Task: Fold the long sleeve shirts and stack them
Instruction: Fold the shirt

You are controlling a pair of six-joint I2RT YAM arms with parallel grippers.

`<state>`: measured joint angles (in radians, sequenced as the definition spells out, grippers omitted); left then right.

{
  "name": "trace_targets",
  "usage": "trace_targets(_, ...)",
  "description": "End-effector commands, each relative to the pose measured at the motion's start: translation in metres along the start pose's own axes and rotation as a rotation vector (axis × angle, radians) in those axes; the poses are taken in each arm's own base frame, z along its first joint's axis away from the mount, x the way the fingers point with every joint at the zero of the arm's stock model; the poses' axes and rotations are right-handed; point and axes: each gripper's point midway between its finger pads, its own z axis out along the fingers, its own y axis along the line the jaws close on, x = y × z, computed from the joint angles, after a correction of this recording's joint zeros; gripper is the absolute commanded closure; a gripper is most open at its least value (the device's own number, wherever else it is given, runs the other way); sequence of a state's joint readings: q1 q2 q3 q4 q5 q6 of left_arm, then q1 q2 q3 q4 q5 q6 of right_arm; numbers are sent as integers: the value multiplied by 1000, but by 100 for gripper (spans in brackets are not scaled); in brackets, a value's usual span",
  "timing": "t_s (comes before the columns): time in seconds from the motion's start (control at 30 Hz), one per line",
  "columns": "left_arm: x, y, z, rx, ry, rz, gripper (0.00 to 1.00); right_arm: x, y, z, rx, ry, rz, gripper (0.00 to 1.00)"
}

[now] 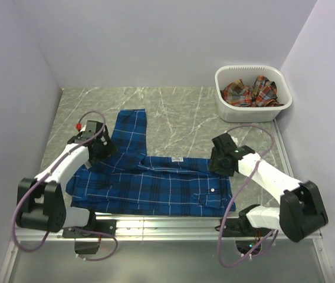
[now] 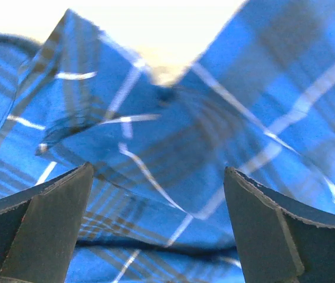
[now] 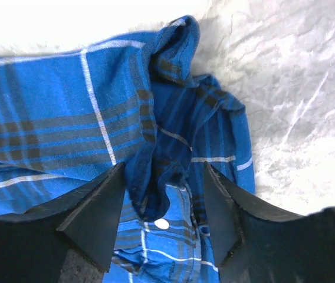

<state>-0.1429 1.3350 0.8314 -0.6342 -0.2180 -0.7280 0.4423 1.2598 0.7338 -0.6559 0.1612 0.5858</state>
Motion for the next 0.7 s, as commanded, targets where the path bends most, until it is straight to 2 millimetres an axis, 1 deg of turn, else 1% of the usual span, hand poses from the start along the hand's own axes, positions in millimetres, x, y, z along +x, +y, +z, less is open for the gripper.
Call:
trace_targets(0.0,-26,-52,-42,239,-124,149,2,-21,1,-16,-99,-90,140,39)
trace_targets(0.03,-29,-70,-52,316,-163,188,3,-25,6,-20,-152,-102,179,40)
trace_targets(0.07,-25,-83,-65,390,-178,228,3,-36,0,-18,-185,-133,255,40)
trace_targets(0.1,-13,-100,-76,454,-187,317,2,-40,8,-28,-274,-144,302,40)
trace_targets(0.13,-9,-111,-83,499,-201,359,2,-45,7,-30,-301,-159,338,40)
trace_targets(0.17,5,-131,-96,563,-210,430,1,-53,6,-33,-328,-194,367,39)
trace_targets(0.23,17,-148,-106,614,-234,530,1,-59,2,-34,-345,-204,417,37)
trace_targets(0.27,34,-165,-115,664,-237,595,1,-61,1,-32,-351,-201,429,36)
trace_targets(0.3,41,-172,-117,675,-249,649,2,-63,-3,-29,-349,-196,457,35)
trace_targets(0.33,50,-180,-120,689,-250,693,2,-62,0,-28,-377,-170,464,34)
trace_targets(0.37,58,-193,-119,693,-248,737,2,-60,0,-21,-380,-142,481,33)
trace_targets(0.4,74,-202,-123,692,-261,818,3,-60,0,-18,-392,-130,498,33)
trace_targets(0.43,88,-208,-113,665,-242,875,4,-62,1,-16,-419,-124,517,33)
trace_targets(0.47,103,-221,-122,685,-258,928,4,-57,-1,-9,-414,-100,533,33)
trace_targets(0.5,107,-227,-120,668,-284,970,5,-56,-1,-7,-419,-93,548,33)
trace_targets(0.53,119,-231,-110,644,-272,1013,6,-56,-1,-4,-417,-92,552,33)
trace_targets(0.57,131,-240,-114,662,-276,1049,7,-52,-2,0,-410,-73,556,33)
trace_targets(0.6,137,-245,-113,663,-284,1082,7,-51,0,1,-416,-66,554,33)
trace_targets(0.63,145,-246,-103,639,-274,1112,8,-51,0,3,-418,-61,554,33)
trace_targets(0.67,153,-251,-105,648,-277,1139,8,-51,-5,6,-410,-57,574,34)
